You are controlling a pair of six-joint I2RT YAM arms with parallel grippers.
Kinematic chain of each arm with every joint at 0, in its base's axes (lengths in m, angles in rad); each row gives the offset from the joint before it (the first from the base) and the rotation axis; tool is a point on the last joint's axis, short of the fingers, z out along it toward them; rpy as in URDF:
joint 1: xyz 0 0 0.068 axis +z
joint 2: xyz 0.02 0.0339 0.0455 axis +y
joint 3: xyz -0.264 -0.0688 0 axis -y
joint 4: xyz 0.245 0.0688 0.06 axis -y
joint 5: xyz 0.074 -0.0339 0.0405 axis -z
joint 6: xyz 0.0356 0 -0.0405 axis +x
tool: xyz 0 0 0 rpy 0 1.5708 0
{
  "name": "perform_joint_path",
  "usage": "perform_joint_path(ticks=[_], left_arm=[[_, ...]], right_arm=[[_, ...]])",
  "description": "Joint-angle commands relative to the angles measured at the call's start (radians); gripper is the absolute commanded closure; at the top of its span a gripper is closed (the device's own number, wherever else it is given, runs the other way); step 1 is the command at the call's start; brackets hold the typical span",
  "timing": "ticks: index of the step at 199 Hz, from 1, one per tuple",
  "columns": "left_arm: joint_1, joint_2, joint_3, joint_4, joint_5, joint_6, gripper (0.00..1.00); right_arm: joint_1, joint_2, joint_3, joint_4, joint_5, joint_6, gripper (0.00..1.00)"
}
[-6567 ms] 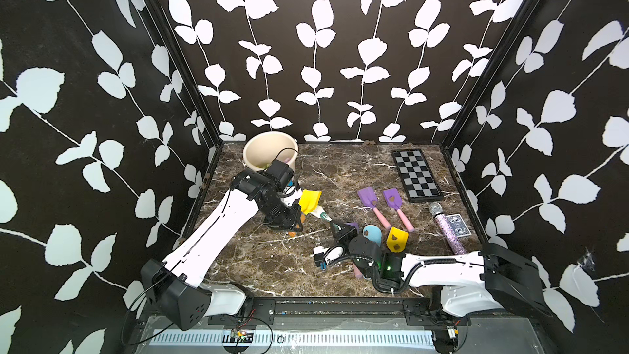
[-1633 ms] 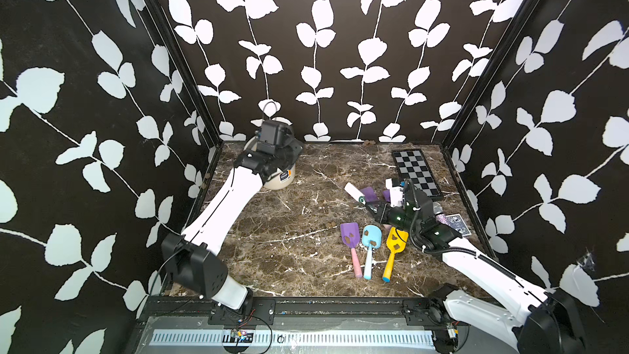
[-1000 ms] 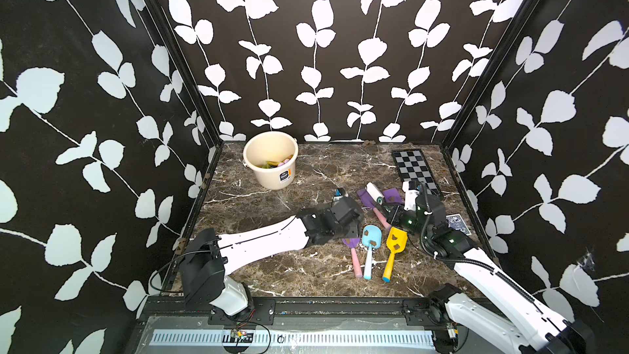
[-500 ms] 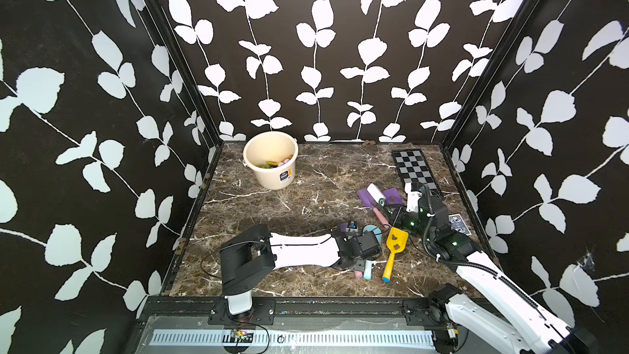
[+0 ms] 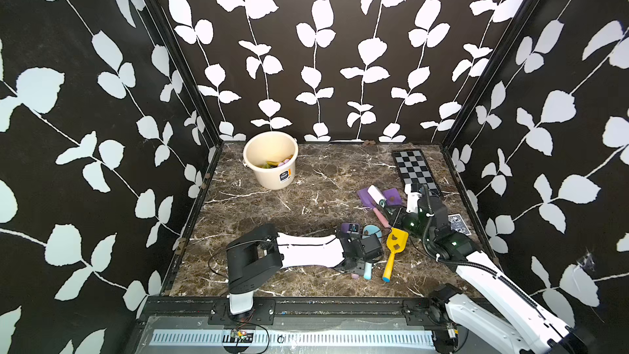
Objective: Brush the soil off the hand trowel and place it into the bucket
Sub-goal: Pick up the hand trowel from the center of the board.
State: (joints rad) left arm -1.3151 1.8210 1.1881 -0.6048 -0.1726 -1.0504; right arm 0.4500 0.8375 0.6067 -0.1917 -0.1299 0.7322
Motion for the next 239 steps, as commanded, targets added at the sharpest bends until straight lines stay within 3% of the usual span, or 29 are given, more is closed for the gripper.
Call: perform_joint_path(ticks=[1, 31, 80, 148, 164, 183, 239], left_arm=[[-0.005, -0.041, -0.033, -0.035, -0.004, -0.007, 0.48], [-0.004, -0.057, -0.063, -0.04, 0.016, 0.004, 0.56], [-0.01, -0.121, -0.158, 0.051, 0.026, 0.029, 0.61], [-0.01, -0.156, -0.189, 0.102, 0.032, 0.062, 0.79], [-0.01, -0.202, -0.201, 0.082, 0.047, 0.078, 0.88], [0.001, -0.286, -0.199, -0.002, 0.07, 0.128, 1.0], [0.172, -0.582, -0.334, -0.282, 0.232, 0.273, 1.0]], right_arm=[[-0.007, 0.002, -0.01, 0.05, -0.002, 0.016, 1.0], [-0.008, 0.002, -0.006, 0.047, -0.001, 0.015, 1.0], [-0.009, 0.019, 0.001, 0.062, -0.003, 0.018, 1.0], [-0.009, 0.04, 0.025, 0.061, -0.011, 0.018, 1.0], [-0.009, 0.05, 0.03, 0.071, -0.02, 0.019, 1.0], [-0.009, 0.076, 0.045, 0.104, -0.081, 0.005, 1.0], [-0.007, 0.199, 0.021, 0.398, -0.432, 0.028, 1.0]])
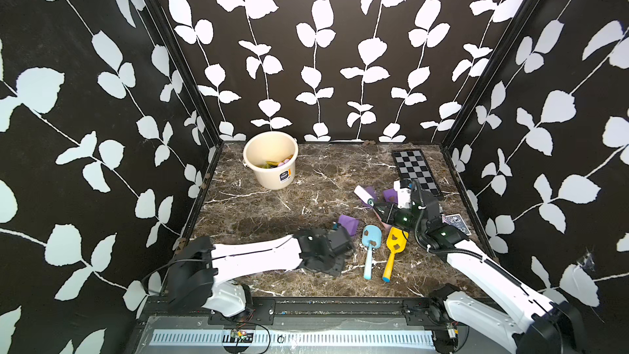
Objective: Brush the soil off the hand trowel and place it into the bucket
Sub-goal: Pick up the hand trowel from the center of the board, then brush off the soil from the hand trowel.
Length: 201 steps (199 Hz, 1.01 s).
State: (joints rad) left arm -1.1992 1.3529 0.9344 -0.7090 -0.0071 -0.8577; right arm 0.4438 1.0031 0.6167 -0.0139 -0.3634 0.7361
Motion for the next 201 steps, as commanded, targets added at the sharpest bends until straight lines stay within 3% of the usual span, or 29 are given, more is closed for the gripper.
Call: perform_joint_path(ticks=[1, 35, 93, 120, 168, 201], left_arm=[[0.058, -0.121, -0.083, -0.18, 0.068, 0.081, 1.0], [0.073, -0.27, -0.166, -0.227, 0.079, 0.065, 1.0], [0.072, -0.22, -0.154, -0.256, 0.016, 0.062, 1.0], [0.074, -0.23, -0.157, -0.223, -0.003, 0.062, 1.0], [0.083, -0.23, -0.165, -0.188, 0.015, 0.073, 1.0], [0.104, -0.221, -0.183, -0.131, 0.09, 0.059, 1.0]], right_arm=[[-0.001, 0.035, 0.01, 0.225, -0.208, 0.025, 1.0], [0.037, 0.095, 0.002, 0.328, -0.399, 0.028, 1.0], [0.177, 0.168, -0.019, 0.364, -0.604, -0.014, 1.0], [0.24, 0.18, -0.016, 0.174, -0.587, -0.121, 1.0], [0.262, 0.201, -0.079, 0.226, -0.527, -0.115, 1.0], [0.262, 0.242, -0.059, 0.188, -0.482, -0.14, 1.0]])
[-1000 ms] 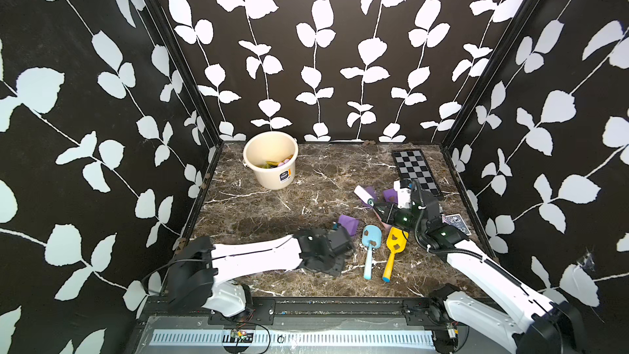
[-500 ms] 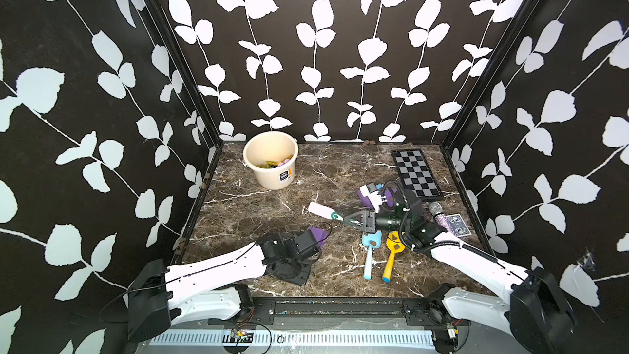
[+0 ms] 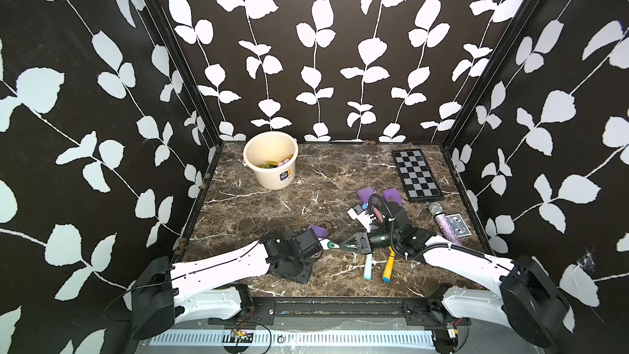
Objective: Brush the soil off the hand trowel and place it into the bucket
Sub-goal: Brush off the soil from the hand trowel.
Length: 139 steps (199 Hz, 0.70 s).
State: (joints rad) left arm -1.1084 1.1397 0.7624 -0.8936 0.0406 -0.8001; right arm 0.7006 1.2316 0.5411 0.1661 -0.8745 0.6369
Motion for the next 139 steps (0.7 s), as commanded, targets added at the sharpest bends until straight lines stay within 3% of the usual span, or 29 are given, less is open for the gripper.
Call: perform_joint_path(ticks=[1, 38, 139], left_arm=[[0.014, -0.008, -0.012, 0.057, 0.043, 0.001, 1.0], [0.031, -0.02, -0.032, 0.075, 0.068, -0.005, 1.0], [0.033, -0.024, -0.057, 0.097, 0.081, -0.006, 1.0]], right_arm=[[0.005, 0.015, 0.019, 0.005, 0.032, -0.044, 1.0], [0.004, 0.016, 0.06, -0.158, 0.196, -0.112, 1.0], [-0.013, -0.129, 0.053, -0.14, 0.245, -0.056, 1.0]])
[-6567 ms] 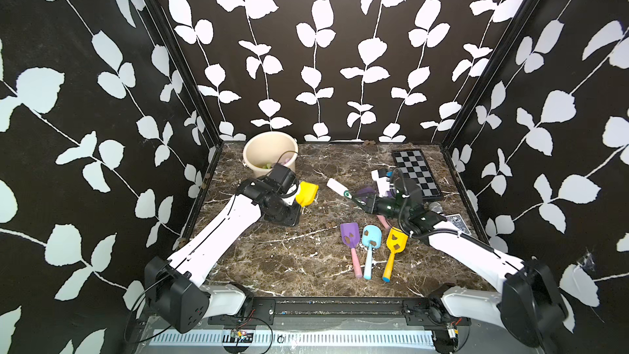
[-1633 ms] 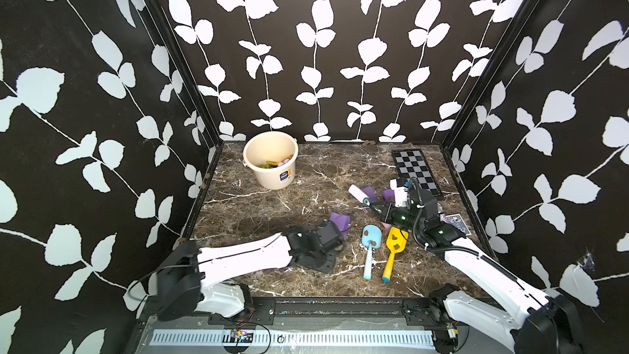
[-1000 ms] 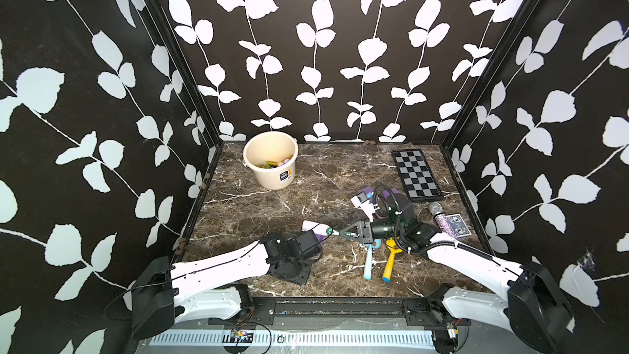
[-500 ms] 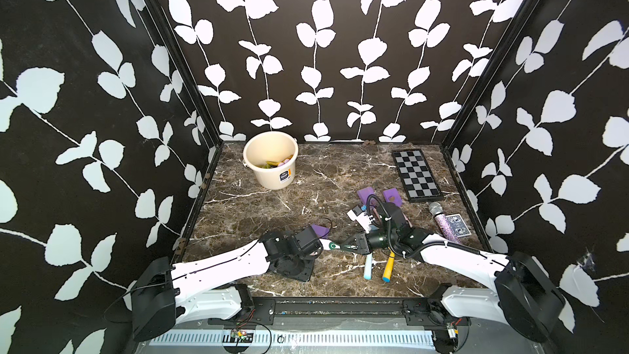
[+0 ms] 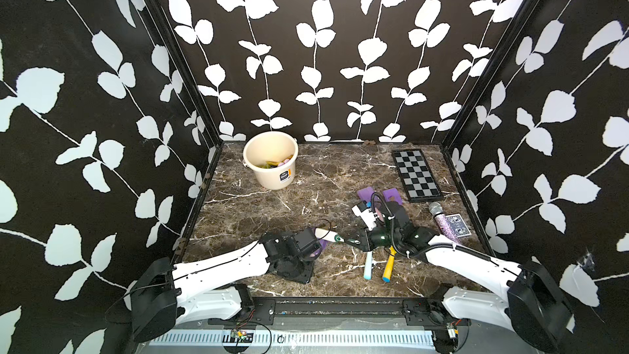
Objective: Brush the soil off the hand trowel and place it into the bucket
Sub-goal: Brush off the soil from the hand trowel.
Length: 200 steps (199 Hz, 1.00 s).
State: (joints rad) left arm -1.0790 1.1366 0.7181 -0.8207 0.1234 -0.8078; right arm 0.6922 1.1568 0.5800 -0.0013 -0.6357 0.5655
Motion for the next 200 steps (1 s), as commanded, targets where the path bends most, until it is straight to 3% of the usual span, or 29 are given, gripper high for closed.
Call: perform_joint_path(ticks=[1, 62, 133, 200], left_arm=[[0.004, -0.021, -0.012, 0.024, -0.001, 0.001, 1.0], [0.005, -0.049, -0.023, 0.058, -0.01, -0.015, 1.0], [0.005, -0.101, -0.029, 0.031, -0.032, -0.021, 1.0], [0.005, -0.1, -0.039, 0.031, -0.03, -0.024, 1.0]], right_arm=[[-0.006, -0.056, 0.014, 0.031, 0.003, 0.015, 1.0], [0.018, -0.006, -0.041, 0.363, -0.194, 0.225, 1.0], [-0.007, 0.051, -0.04, 0.106, -0.072, 0.092, 1.0], [-0.106, -0.069, -0.054, 0.029, -0.007, 0.082, 1.0]])
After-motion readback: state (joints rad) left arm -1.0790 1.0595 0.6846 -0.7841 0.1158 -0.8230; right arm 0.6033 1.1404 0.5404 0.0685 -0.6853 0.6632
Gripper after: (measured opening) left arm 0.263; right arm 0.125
